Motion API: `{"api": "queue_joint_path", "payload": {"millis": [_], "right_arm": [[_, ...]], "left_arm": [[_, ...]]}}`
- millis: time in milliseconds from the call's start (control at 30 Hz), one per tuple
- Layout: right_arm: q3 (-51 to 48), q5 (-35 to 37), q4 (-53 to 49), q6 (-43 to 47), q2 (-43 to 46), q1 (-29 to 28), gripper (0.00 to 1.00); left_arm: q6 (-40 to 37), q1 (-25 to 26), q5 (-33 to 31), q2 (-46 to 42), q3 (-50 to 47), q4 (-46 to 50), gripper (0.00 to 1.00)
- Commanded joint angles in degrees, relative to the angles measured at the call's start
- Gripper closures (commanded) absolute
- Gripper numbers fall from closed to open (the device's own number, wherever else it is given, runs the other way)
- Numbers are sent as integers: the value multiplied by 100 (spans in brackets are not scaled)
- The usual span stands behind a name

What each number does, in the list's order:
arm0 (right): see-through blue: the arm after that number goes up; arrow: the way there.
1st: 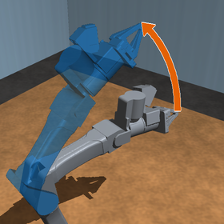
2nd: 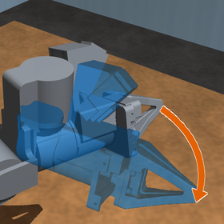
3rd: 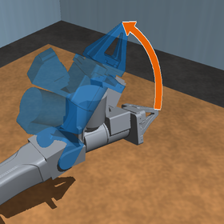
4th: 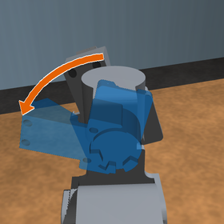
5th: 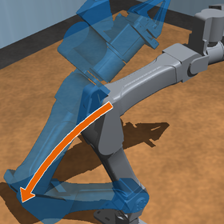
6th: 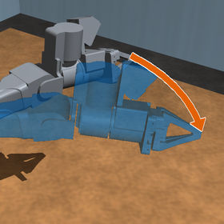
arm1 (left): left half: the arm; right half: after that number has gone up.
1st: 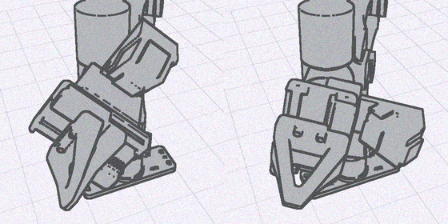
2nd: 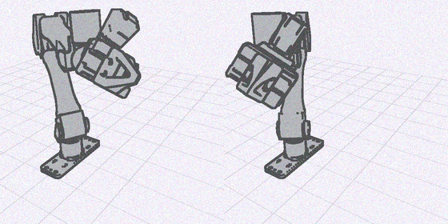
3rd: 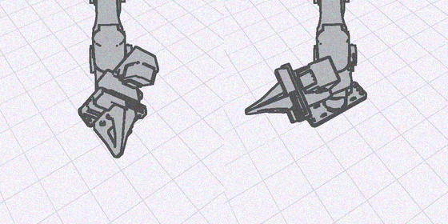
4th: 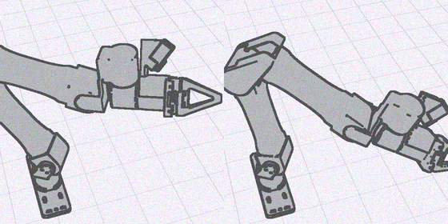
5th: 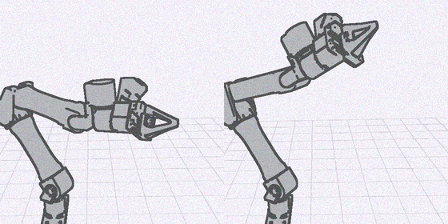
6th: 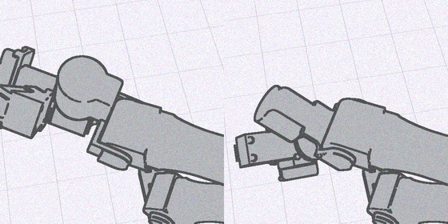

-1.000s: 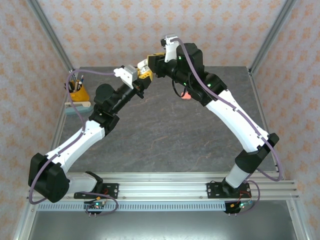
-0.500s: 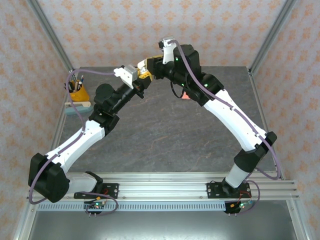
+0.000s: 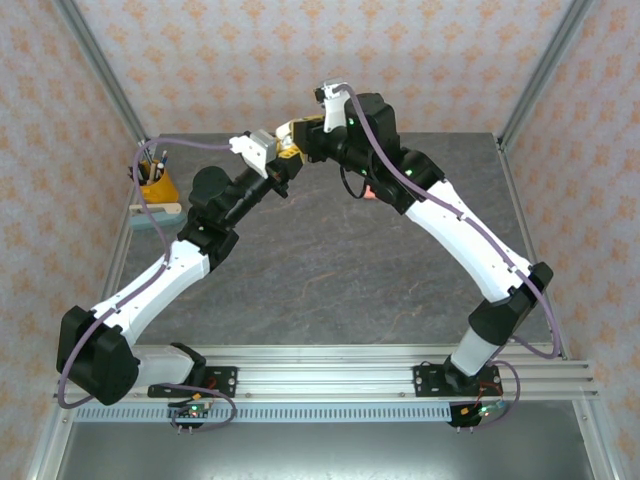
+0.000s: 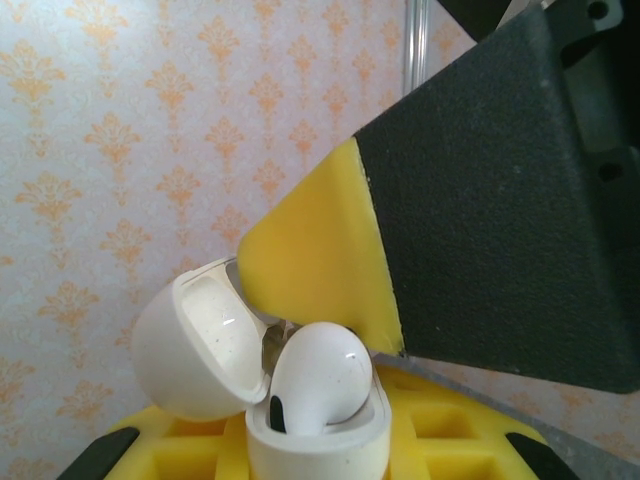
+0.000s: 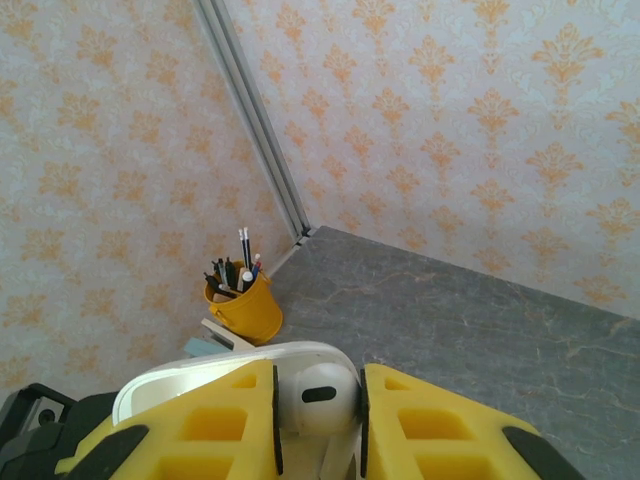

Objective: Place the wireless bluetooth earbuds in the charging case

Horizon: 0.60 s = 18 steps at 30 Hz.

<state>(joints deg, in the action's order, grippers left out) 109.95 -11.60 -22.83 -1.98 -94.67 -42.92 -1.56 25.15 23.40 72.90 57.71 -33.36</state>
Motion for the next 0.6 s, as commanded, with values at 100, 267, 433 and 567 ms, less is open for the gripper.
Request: {"api": "queue_joint_path", "payload": {"millis": [100, 267, 433, 567], "right_arm": [[-336, -196, 81, 338, 341, 37, 78], [-396, -480, 56, 393, 383, 50, 78], [-381, -680, -9, 405, 371, 48, 78], [-364, -772, -70, 408, 360, 47, 77]], "left_arm": [[-137, 43, -1, -167, 254, -295, 100], [-125, 43, -11, -153, 267, -308, 100], [-116, 43, -15, -119, 284, -311, 100], [-118, 43, -19, -104, 300, -312, 100]]}}
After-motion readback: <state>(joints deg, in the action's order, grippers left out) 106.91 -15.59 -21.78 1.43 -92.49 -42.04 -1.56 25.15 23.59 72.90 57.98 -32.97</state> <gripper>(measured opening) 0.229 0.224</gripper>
